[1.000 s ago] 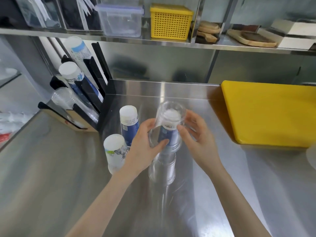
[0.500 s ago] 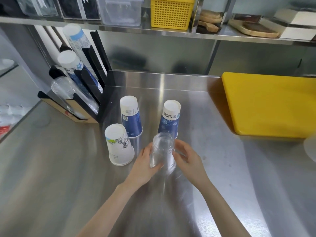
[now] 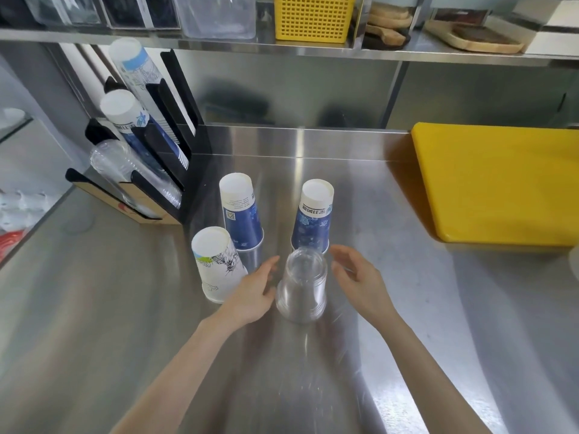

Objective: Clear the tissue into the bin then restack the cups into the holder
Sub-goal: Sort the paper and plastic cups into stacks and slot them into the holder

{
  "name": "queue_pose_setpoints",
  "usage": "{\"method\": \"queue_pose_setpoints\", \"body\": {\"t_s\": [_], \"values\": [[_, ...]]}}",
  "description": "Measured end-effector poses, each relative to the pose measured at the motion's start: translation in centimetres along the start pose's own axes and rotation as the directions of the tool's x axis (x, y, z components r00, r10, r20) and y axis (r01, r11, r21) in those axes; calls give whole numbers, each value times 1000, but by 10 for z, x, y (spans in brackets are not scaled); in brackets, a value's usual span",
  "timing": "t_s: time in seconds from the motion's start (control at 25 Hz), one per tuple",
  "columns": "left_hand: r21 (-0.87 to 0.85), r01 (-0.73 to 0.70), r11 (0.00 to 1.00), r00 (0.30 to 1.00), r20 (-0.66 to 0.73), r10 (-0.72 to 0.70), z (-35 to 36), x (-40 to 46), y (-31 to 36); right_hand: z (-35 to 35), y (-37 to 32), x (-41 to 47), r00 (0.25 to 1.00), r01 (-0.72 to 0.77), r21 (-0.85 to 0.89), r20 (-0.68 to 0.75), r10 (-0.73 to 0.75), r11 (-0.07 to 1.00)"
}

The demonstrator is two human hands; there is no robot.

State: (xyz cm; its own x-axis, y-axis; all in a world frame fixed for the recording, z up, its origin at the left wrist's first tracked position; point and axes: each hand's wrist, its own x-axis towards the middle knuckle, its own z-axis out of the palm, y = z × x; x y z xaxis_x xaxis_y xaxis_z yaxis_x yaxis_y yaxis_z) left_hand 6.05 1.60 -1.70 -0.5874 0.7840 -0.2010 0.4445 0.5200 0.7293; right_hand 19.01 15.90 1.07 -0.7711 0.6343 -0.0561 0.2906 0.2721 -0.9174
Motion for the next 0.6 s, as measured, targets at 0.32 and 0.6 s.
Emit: {"method": "queue_pose_setpoints", "body": {"t_s": [0.32,0.6], "values": [[-147,63,987,994,-82,-76,-17,48,28,-11,-24,61,999,28,-131,-18,-31,991],[-55,82,995,993,-80,-86,-21,102,44,-2,-18,97,999,-9,-68,-36,6,998]]}}
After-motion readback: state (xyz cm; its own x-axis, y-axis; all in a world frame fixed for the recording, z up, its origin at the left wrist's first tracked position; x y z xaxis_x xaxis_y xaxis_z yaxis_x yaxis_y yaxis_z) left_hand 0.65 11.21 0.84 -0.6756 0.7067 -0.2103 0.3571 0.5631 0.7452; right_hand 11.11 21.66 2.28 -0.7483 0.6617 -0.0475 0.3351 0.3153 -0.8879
